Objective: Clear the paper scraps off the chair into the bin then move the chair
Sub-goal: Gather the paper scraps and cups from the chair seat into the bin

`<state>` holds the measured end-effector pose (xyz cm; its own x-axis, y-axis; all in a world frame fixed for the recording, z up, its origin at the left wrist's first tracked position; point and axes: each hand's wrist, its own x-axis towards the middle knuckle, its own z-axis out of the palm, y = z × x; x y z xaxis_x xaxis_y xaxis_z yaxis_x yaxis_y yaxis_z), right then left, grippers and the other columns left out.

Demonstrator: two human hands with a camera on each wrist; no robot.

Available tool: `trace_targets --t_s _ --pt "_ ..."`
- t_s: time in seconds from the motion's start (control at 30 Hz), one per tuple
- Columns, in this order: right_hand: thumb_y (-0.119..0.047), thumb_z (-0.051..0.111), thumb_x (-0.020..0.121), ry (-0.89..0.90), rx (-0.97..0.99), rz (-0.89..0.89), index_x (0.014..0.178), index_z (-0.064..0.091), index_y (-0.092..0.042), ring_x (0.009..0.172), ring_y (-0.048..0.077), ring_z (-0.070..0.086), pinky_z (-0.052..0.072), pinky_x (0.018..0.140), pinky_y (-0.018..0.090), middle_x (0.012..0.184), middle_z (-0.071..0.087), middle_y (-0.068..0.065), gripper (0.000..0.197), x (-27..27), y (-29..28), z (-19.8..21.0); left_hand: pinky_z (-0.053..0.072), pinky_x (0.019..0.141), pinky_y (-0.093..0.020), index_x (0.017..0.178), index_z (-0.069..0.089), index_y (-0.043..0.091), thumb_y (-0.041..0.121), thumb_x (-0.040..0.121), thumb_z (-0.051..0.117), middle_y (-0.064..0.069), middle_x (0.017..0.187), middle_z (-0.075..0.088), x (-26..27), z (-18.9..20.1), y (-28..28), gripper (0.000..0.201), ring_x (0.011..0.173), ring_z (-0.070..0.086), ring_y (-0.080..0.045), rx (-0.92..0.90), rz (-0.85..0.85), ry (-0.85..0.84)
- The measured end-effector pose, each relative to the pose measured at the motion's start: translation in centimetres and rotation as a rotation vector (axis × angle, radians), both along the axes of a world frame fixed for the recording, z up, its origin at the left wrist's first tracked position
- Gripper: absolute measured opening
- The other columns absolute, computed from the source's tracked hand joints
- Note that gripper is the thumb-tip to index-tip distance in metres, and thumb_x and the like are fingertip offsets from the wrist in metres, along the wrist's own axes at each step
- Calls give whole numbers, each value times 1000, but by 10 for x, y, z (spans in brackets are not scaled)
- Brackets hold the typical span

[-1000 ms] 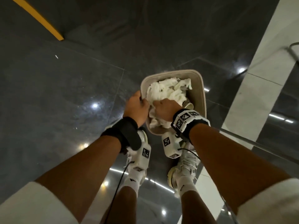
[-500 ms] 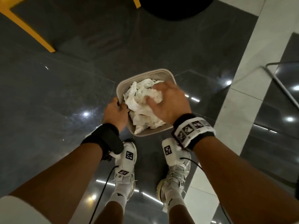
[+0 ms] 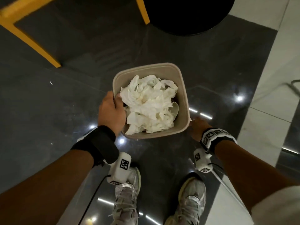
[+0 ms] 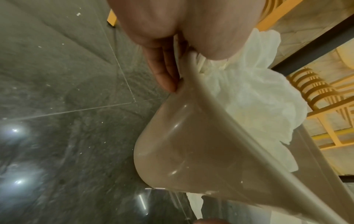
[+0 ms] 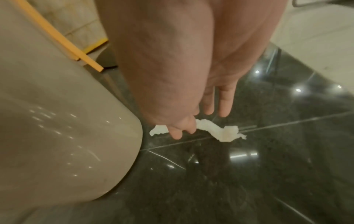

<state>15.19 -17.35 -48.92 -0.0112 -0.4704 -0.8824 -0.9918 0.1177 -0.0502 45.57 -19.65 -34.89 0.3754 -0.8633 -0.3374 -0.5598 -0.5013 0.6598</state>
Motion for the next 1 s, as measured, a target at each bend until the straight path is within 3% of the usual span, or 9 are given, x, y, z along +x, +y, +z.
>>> trace_targets --t_s 0.13,0.23,0.3,0.43,0.57,0.67,0.73,0.83,1.0 --pt "-28 55 88 3 36 13 154 30 -24 142 36 38 40 109 44 162 25 10 70 6 4 -33 44 69 -25 101 53 12 29 102 37 -2 95 64 4 -9 -9 23 86 59 -18 -37 -7 7" --pt "-35 55 84 -65 -56 -87 128 58 -20 110 30 64 56 92 42 129 62 11 47 -1 7 -25 43 69 -29 100 51 14 32 102 37 -5 96 64 2 -6 -8 23 87 60 -21 -31 -42 13" --pt "-34 57 91 -56 -125 -134 111 69 -14 106 29 66 54 90 38 113 69 9 31 -3 -2 17 43 74 -32 102 51 17 32 102 36 -3 100 64 -1 0 -7 21 93 60 -22 2 -41 23" --pt "-24 51 97 -127 -459 -393 97 75 -8 92 34 70 52 78 34 91 73 15 29 -4 -34 119 47 91 -35 135 45 29 36 102 36 6 120 62 -7 22 -2 35 107 59 -17 168 -25 195" --pt "-28 56 94 -377 -883 -417 97 74 -16 86 26 70 57 83 40 96 74 9 21 22 -57 209 46 102 -42 139 42 26 35 103 35 1 128 61 -18 35 14 38 116 59 -22 277 20 265" --pt "-41 63 89 -529 -547 49 110 69 -27 94 18 66 54 88 33 108 68 -2 26 65 -45 219 50 99 -46 134 44 26 33 103 36 0 124 62 -28 37 30 33 114 60 -24 338 22 348" --pt "-50 62 87 -467 -219 330 124 62 -28 115 22 60 47 101 40 125 62 -2 43 95 -26 195 46 89 -29 134 45 24 30 105 35 4 115 59 -33 39 40 31 107 59 -22 342 -24 338" --pt "-57 51 86 -305 -15 365 142 49 -25 137 34 45 33 115 53 147 50 6 65 111 3 143 41 85 -28 136 44 23 30 105 35 5 112 58 -36 35 55 32 107 58 -21 330 -102 339" --pt "-51 53 89 -203 24 388 129 59 -32 129 28 54 39 112 49 138 59 1 45 101 18 97 57 82 -48 131 43 34 35 103 37 3 112 63 -38 29 63 28 99 65 -23 373 -113 421"
